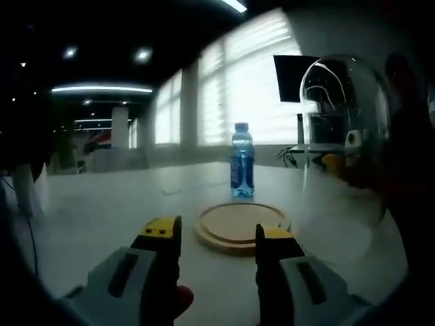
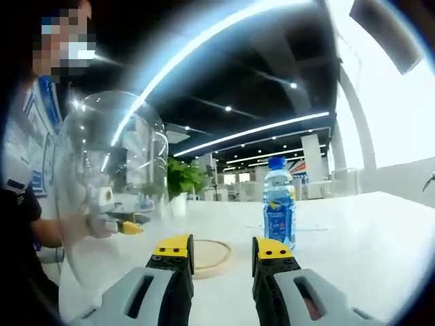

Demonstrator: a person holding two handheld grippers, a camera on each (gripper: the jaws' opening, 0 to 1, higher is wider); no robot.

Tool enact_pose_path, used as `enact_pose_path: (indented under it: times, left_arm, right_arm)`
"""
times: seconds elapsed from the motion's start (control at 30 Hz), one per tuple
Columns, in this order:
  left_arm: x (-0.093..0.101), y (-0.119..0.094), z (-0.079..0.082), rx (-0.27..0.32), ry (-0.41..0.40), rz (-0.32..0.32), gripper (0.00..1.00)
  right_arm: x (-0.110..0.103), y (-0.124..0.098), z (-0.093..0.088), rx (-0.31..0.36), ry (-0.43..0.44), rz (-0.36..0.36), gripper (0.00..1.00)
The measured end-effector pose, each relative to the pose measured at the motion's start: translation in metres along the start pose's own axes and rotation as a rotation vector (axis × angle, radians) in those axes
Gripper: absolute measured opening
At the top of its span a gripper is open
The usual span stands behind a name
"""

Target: Open the cover put in the Mizone put the cover back on

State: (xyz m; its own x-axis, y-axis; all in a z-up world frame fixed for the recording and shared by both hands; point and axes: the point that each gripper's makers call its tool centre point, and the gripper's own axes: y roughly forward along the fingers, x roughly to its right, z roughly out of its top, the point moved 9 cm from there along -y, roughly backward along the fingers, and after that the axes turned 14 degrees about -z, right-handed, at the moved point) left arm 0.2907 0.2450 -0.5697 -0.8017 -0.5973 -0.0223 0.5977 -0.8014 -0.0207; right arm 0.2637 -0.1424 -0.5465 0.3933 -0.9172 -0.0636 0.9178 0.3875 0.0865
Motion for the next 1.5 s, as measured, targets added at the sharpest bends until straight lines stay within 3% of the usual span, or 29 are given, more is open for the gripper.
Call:
enact_pose_path:
  times: [0.6,1.0,1.5]
  left_arm:
    - [0.0,0.002,-0.002,-0.007,-0.013,0.003,0.35]
    - [-0.004,0.001,-0.001,0.022,-0.039,0.031,0.33]
    - [-0.006,0.001,-0.002,0.029,-0.047,0.038,0.33]
  right_arm:
    - [0.008,0.033,0.017,-0.027,-0.007,-0.029,0.27]
    - [0.011,0.057,0.035,-0.022,-0.015,-0.036,0.27]
    - [0.026,0.081,0.056,-0.016,-0.013,-0.101,0.26]
